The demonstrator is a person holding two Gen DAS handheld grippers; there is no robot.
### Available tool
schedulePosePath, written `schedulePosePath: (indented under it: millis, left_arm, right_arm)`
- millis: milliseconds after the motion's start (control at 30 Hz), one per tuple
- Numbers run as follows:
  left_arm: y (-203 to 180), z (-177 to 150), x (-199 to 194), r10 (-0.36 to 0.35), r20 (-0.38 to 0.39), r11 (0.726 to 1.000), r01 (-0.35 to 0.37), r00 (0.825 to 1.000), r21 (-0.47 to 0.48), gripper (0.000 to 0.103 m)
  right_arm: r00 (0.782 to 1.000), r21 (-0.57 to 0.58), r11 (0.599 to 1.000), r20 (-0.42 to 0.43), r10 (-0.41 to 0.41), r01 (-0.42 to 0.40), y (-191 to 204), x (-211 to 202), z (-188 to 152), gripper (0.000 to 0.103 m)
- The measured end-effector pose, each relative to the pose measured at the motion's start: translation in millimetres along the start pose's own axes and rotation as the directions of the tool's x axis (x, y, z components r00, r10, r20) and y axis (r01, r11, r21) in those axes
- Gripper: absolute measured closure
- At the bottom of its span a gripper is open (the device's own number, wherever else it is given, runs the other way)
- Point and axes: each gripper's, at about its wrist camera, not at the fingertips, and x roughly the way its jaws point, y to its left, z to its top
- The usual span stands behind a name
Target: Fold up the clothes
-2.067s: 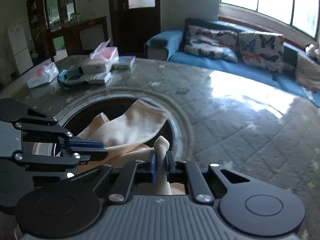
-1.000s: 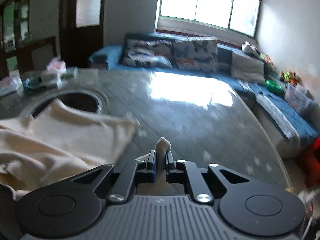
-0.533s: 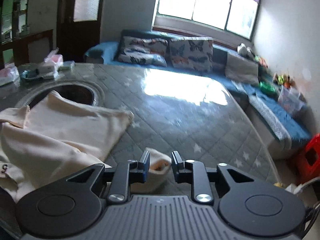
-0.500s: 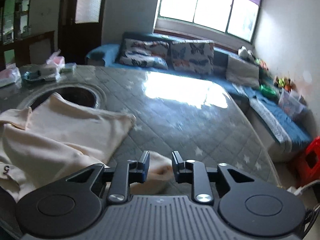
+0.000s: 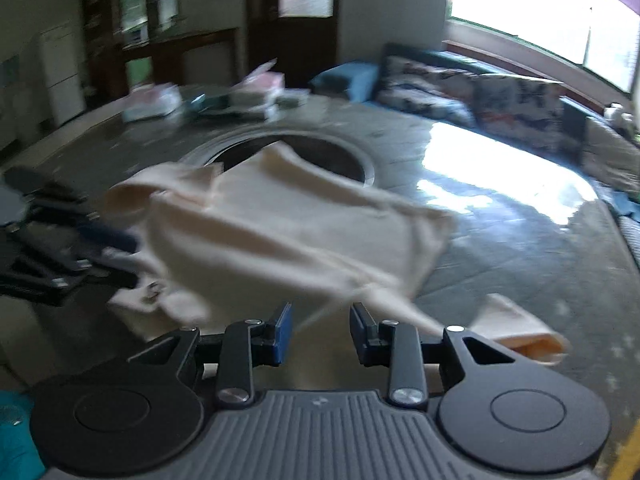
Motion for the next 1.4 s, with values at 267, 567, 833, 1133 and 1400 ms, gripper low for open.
schedulePosePath:
  millis: [267,567,833,1133,1400]
  left_arm:
    - [-2,-8,16,-0.027,-0.059,0.999,0.028,0.998,0.020,0.071]
    - [-5,-15,2,-0.113,-0.081,0.991,0.119,0.990,0.067,0.092]
    - [-1,-21,-21,-0.143,-0.099,0.981,0.154,0.985,0.120,0.088]
    - [32,16,-26,-0.047,0.006,0.999,0.047,0.999,0.020,0.085]
    - [96,63,27,0.201,-0.007,0.968,-0.200,0.979,-0.151,0.067]
  right_arm:
    - [0.996,-0.023,0.999,-0.082,0.027,-0.029,19,25,-13,0.074]
    - [0.990,-0.070,0.997,-0.140,0.030,-0.040,22,25,-20,0.092]
    - [0.984,-0.163,0.982,-0.160,0.071,-0.097,31,5,-20,0.090]
    - [0.997,-0.107,0.994,-0.076,0.026,-0.034,2,12,16,0.079]
    - [0.997,0.050,0.997,-0.066,-0.048,0.051,-51,54,48,0.077]
